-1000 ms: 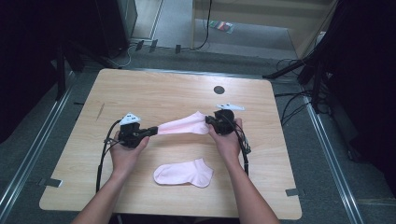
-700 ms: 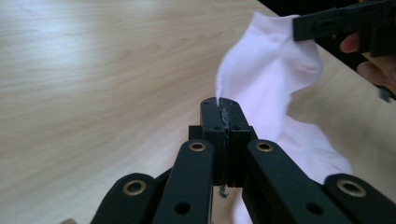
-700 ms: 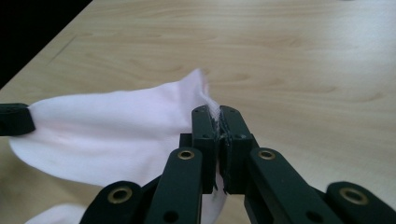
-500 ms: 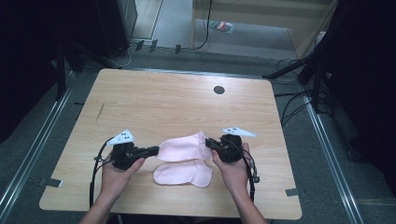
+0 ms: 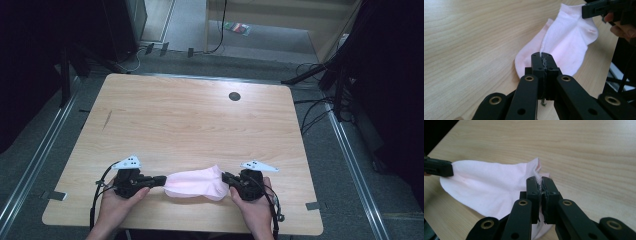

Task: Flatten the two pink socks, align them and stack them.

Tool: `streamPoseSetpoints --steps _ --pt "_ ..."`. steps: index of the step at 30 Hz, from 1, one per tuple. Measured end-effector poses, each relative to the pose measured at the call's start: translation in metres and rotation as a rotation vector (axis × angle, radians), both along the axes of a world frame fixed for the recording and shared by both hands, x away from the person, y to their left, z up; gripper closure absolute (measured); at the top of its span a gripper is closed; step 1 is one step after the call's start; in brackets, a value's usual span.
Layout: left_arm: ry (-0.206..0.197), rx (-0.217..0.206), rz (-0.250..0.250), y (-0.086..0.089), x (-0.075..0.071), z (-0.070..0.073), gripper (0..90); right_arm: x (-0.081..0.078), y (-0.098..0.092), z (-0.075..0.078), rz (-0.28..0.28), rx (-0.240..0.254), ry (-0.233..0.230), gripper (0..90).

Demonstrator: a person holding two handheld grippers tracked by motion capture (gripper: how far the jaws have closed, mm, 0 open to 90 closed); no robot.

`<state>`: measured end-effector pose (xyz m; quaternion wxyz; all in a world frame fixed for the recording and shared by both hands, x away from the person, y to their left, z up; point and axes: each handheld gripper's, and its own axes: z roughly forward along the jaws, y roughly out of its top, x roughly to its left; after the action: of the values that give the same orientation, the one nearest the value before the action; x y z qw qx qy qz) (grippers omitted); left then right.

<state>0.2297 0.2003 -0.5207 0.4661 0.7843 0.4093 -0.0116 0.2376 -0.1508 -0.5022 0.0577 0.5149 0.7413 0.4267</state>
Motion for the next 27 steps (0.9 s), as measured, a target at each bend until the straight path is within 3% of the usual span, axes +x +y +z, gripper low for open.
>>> streamPoseSetpoints --steps 5,7,14,18,22,27 --pt "0.01 0.054 0.007 -0.006 0.0 -0.007 90.0 -0.004 0.001 -0.013 0.0 -0.025 -0.018 85.8" --pt "0.021 0.065 0.014 -0.007 0.002 -0.012 90.0 -0.002 0.0 -0.02 -0.003 -0.003 -0.002 85.7" --pt "0.026 0.124 0.025 -0.01 0.004 -0.023 90.0 -0.001 0.002 -0.034 -0.002 -0.014 -0.004 83.9" --pt "0.013 0.096 0.033 -0.01 0.004 -0.019 90.0 -0.002 0.001 -0.03 -0.008 0.008 -0.021 83.4" --pt "0.003 0.088 0.045 -0.008 0.004 -0.017 90.0 -0.003 0.003 -0.025 -0.016 0.02 -0.074 82.7" --pt "0.011 0.115 0.038 -0.009 0.005 -0.021 89.9 0.001 0.005 -0.041 -0.009 -0.013 -0.025 80.4"
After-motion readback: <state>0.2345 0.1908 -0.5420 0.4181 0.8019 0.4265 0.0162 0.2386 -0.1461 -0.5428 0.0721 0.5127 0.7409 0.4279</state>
